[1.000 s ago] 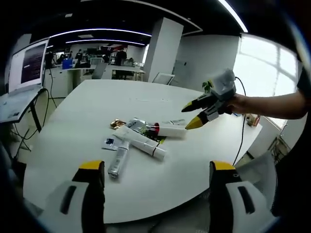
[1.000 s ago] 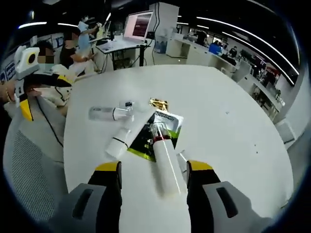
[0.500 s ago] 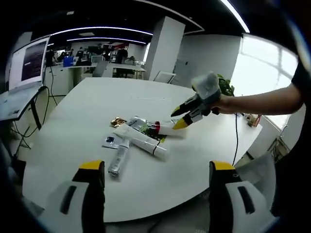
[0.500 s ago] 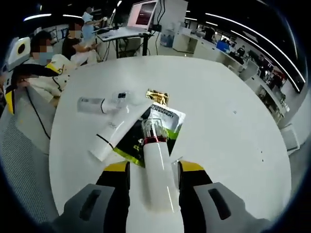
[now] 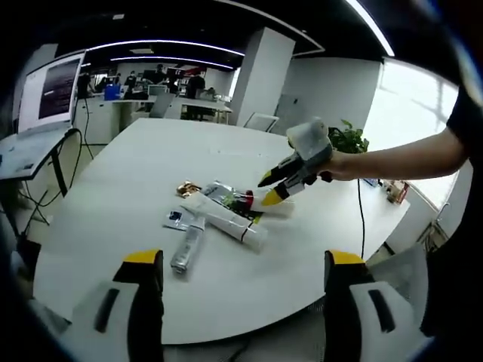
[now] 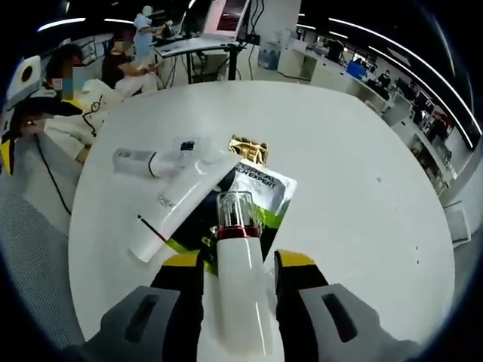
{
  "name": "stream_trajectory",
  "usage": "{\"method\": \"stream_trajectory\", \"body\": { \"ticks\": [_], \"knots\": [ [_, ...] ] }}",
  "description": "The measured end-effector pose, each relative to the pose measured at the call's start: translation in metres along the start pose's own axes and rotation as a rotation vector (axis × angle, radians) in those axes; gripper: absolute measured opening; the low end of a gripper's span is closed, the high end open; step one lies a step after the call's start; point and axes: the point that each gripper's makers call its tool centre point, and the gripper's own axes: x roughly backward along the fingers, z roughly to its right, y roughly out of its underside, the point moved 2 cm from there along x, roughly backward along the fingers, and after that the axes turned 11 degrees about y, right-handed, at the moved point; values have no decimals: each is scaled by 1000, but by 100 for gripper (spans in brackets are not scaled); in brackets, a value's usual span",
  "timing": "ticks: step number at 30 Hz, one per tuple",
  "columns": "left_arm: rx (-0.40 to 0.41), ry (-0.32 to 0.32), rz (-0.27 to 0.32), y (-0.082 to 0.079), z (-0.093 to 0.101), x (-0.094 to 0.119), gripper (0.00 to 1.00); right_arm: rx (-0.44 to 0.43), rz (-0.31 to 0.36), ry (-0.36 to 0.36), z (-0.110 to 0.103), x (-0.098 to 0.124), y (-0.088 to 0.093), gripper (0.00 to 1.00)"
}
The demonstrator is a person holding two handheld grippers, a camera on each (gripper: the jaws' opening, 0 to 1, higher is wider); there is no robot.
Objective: Arrange the skincare products in the storage area until every visible bottle or jar stands upright without overlapping.
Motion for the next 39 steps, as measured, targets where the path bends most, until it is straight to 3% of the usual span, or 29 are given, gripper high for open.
{"method": "stream_trajectory", "body": {
  "ticks": [17,25,39],
  "knots": [
    [16,2,-10,0,2,0,80,30,-30,-36,-10,-15,-5,34],
    [19,-4,-17,1,1,0,80,59,-58,-22,-9,-27,-1,30],
    [17,-5,-38,4,-1,-2,79,52,-67,-45,-8,-36,6,31]
  ]
}}
